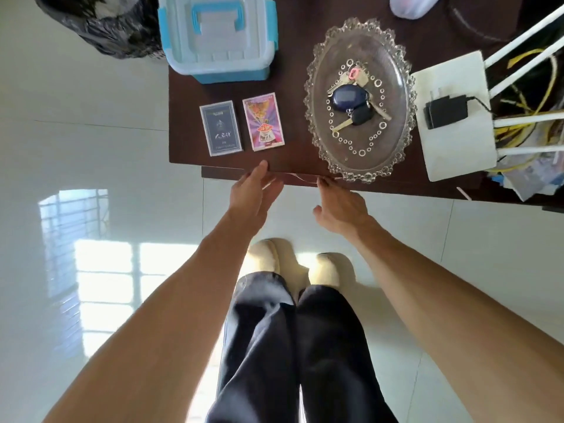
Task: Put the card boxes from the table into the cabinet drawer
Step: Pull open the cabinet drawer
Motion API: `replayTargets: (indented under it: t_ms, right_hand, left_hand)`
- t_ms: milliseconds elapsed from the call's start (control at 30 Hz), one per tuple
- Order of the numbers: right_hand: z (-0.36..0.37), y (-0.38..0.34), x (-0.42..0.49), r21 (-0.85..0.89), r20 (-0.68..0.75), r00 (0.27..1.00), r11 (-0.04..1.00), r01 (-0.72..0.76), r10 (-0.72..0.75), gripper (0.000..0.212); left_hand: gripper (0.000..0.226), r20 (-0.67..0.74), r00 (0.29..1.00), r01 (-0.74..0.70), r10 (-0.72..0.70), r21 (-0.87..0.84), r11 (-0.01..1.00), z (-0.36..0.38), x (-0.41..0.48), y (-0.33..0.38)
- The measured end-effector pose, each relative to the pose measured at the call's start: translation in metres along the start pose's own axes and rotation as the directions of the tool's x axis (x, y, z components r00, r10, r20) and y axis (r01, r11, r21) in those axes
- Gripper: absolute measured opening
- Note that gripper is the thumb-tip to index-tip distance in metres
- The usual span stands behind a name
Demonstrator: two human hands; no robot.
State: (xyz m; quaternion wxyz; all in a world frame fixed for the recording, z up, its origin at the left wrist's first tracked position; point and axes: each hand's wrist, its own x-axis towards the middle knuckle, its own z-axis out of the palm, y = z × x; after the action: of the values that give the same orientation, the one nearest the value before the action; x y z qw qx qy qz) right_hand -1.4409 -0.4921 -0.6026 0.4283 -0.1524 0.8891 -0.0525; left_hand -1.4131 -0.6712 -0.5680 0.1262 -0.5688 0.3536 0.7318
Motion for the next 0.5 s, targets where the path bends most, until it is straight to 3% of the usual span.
replayTargets:
  t_ms: [333, 500]
  right_hand:
    - [0.003, 0.003, -0.002, 0.072, 0.063, 0.998, 0.997, -0.031, 0.026, 0.071]
    - [0.017, 0.0, -0.019, 0.073, 0.104, 0.994, 0.996, -0.052, 0.044, 0.069]
  left_hand:
    - [0.018, -0.047, 0.997, -0.056, 0.055, -0.016, 0.998, 0.006, -0.007, 0.001]
    - [0.015, -0.137, 0.991, -0.005, 0.008, 0.023, 1.0, -0.002, -0.014, -0.007]
